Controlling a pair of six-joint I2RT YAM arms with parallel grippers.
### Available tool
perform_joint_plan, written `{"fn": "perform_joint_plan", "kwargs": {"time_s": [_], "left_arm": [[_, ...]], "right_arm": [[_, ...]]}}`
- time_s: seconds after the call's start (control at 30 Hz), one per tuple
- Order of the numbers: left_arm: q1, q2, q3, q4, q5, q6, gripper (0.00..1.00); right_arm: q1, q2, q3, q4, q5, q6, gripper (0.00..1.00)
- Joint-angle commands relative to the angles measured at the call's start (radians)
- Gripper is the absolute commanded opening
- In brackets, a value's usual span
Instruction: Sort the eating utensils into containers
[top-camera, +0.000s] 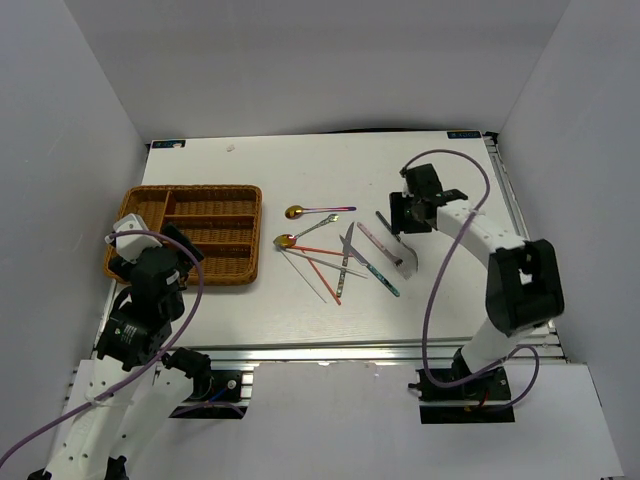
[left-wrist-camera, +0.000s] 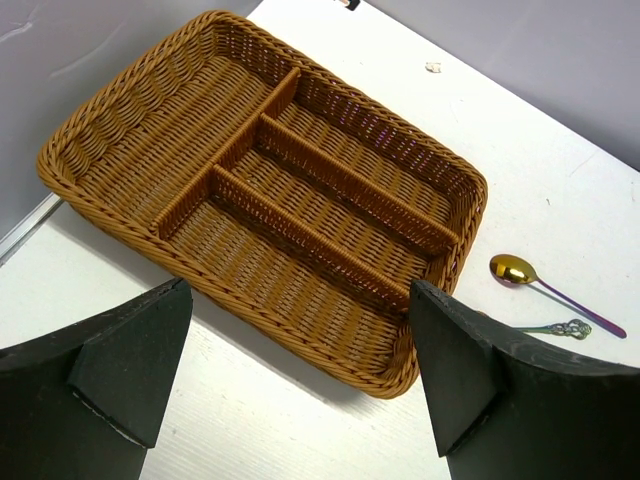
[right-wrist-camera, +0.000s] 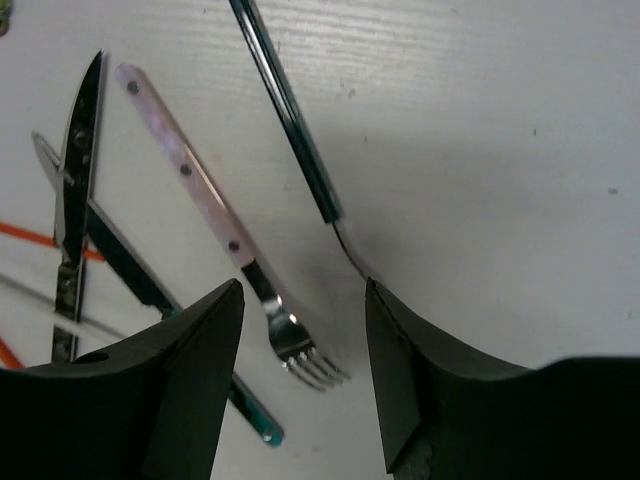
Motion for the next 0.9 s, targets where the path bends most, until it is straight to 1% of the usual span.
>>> {"fn": "perform_joint_plan", "kwargs": {"time_s": [0.0,0.17,0.2,0.27,0.3,0.37,0.4,0.47,0.5,0.6,0.63,0.67,0.7,0.73,0.8,0.83,0.87], "left_arm": [[0.005,-0.006,-0.011,0.012,0.018,0.012,0.98],[0.005,0.002,-0.012,0.014,0.024,0.014,0.98],[0.005,0.005,-0.012,0.015,0.025,0.015,0.98],[0.005,0.011,-0.012,0.015,0.028,0.015,0.98],[0.005,0.013,-0.012,0.014,0.030,0.017,0.98],[0.005,0.019,-0.011,0.015,0.031,0.017,0.98],[0.005,0.019,-0.012,0.015,0.031,0.017,0.98],[0.005,0.019,-0.012,0.019,0.036,0.018,0.98],[0.005,0.019,-0.012,0.022,0.042,0.020,0.98],[0.005,0.034,-0.014,0.043,0.099,0.049,0.98],[0.005,0.043,-0.009,0.048,0.123,0.060,0.98],[0.005,0.057,-0.003,0.054,0.152,0.077,0.98],[0.005,0.077,0.020,0.060,0.222,0.075,0.98],[0.005,0.116,0.032,0.069,0.264,0.063,0.98],[0.005,0.152,0.037,0.175,0.477,0.013,0.98],[0.005,0.181,0.016,0.243,0.580,-0.010,0.98],[0.005,0.196,-0.004,0.320,0.690,-0.074,0.98]], "right_arm": [[0.005,0.105,0.078,0.044,0.032,-0.086,0.57],[0.004,0.235,0.133,0.071,0.024,-0.168,0.53],[0.004,0.249,0.138,0.078,0.024,-0.179,0.50],[0.002,0.291,0.147,0.089,0.023,-0.199,0.47],[0.002,0.305,0.155,0.089,0.021,-0.204,0.40],[0.002,0.335,0.162,0.075,0.020,-0.204,0.31],[0.000,0.338,0.153,0.077,0.018,-0.202,0.22],[0.002,0.335,0.141,0.086,0.027,-0.202,0.16],[0.000,0.331,0.136,0.087,0.032,-0.204,0.09],[-0.001,0.300,0.141,0.075,0.065,-0.235,0.00],[0.000,0.289,0.168,0.058,0.075,-0.225,0.00],[0.003,0.250,0.179,0.042,0.076,-0.221,0.00],[0.007,0.222,0.188,0.029,0.073,-0.216,0.00],[0.014,0.196,0.198,0.025,0.076,-0.184,0.00],[0.028,0.109,0.224,0.012,0.026,-0.146,0.00],[0.031,0.048,0.222,0.015,-0.122,-0.111,0.00],[0.030,0.017,0.208,0.026,-0.229,-0.089,0.00]]}}
